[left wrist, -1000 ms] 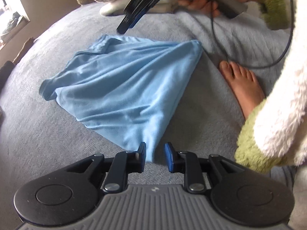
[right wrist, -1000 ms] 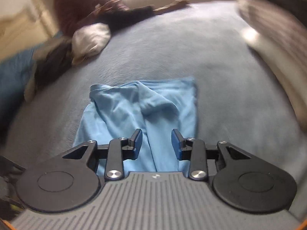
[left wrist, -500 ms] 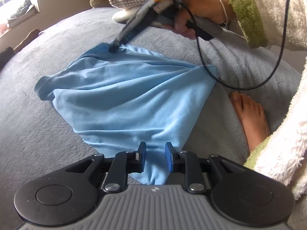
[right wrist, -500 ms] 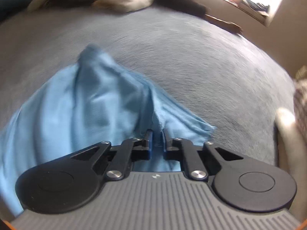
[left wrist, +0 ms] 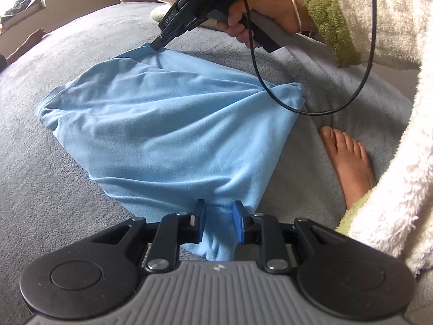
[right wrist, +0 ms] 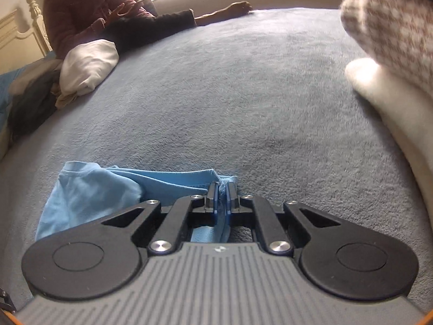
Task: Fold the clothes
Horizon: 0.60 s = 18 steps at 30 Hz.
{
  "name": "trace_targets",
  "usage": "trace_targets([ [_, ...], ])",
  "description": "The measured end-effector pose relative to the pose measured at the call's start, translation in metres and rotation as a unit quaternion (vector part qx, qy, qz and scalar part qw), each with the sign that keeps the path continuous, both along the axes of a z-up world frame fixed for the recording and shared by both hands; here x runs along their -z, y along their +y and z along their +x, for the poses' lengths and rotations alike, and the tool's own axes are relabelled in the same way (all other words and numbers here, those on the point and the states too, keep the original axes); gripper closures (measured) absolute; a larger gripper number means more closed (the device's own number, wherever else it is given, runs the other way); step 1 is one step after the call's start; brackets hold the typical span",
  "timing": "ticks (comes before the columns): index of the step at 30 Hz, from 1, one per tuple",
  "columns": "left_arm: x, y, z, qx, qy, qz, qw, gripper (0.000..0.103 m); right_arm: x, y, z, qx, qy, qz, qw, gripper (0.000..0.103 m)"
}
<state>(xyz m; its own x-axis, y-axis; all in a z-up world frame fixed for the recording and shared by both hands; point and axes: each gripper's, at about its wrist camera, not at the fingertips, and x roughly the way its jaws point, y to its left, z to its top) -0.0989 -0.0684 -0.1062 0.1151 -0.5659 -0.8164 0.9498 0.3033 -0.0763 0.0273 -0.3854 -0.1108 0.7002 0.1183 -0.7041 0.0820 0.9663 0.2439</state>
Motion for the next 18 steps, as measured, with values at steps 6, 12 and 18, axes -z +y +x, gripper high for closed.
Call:
trace_targets([
  [6,-0.001,0.005,0.003,0.001,0.004,-0.007,1.0,0.08,0.004,-0.009,-0.002,0.023,-0.008,0.017,1.0,0.1],
  [12,-0.001,0.006,0.005,0.004,0.006,-0.012,0.9999,0.08,0.01,-0.019,-0.004,0.045,-0.001,0.048,0.998,0.098],
  [18,-0.003,0.01,0.005,0.0,0.009,-0.014,0.9999,0.08,-0.008,-0.04,-0.027,0.093,-0.037,0.099,0.99,0.09],
])
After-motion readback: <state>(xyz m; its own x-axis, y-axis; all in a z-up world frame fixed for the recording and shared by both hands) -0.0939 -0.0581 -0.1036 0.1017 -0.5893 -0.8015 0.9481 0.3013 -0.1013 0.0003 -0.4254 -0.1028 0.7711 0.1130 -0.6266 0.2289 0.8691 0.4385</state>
